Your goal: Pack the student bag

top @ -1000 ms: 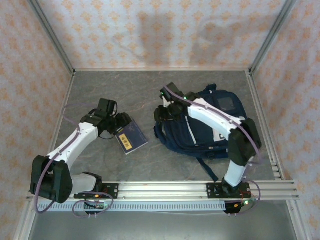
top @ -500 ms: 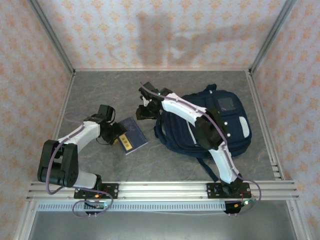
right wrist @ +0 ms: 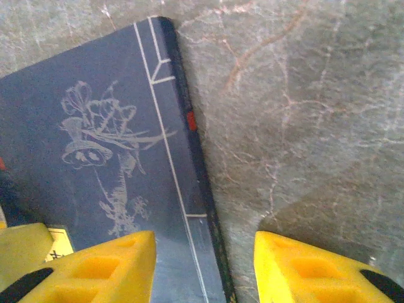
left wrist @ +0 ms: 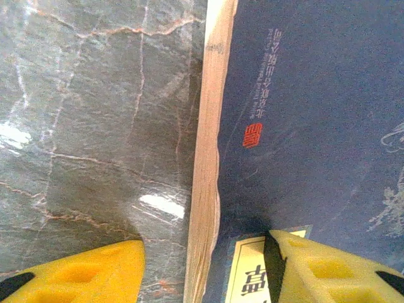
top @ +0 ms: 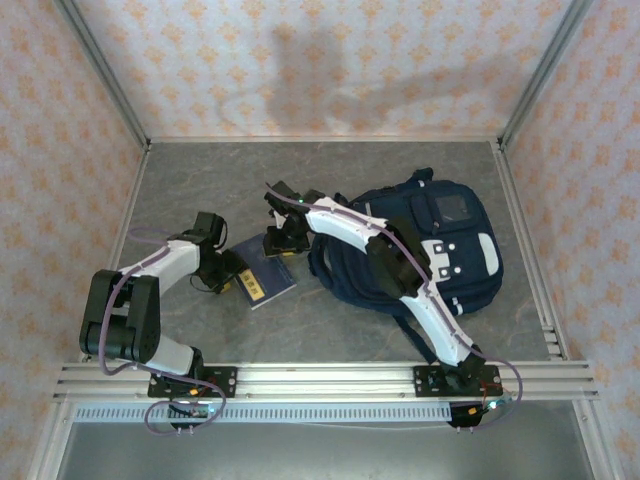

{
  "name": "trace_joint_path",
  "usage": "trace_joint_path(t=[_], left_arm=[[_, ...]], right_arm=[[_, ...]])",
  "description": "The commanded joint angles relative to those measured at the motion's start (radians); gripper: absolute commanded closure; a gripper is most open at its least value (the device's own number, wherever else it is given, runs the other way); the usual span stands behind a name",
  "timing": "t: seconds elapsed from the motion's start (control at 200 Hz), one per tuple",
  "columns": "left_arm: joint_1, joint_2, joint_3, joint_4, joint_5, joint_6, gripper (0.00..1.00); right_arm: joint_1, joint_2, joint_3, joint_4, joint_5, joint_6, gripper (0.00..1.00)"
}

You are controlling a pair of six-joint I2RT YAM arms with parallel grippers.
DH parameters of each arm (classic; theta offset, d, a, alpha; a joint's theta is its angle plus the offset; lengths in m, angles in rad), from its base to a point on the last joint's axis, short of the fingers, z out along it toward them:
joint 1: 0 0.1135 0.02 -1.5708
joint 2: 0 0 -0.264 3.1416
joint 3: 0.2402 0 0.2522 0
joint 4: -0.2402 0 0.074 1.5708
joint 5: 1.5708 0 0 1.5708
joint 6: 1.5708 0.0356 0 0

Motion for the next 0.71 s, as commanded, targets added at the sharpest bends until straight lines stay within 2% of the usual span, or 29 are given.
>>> trace_joint_path(t=[0.0,0.275,0.545,0.701], left_arm=[[0.003,0.059,-0.017,-0.002,-0.013,0.023,0.50],[0.003,0.104,0.016,0.020,0.027,0.028,0.73],[0.002,0.110,0.003,0.013,0.049,0.061,0.79],[0.003,0.103,-0.004,-0.006,0.051,0.097,0.80]], right_arm=[[0.014,0.039,0.018,0.002,-0.034,0.012,0.56],[0.053,0.041,0.005,0.055,-0.143,0.028,0.57],[0.067,0.023,0.018,0.084,-0.276,0.033,0.56],[0.056,-0.051,-0.041,0.131,-0.385,0.027,0.56]])
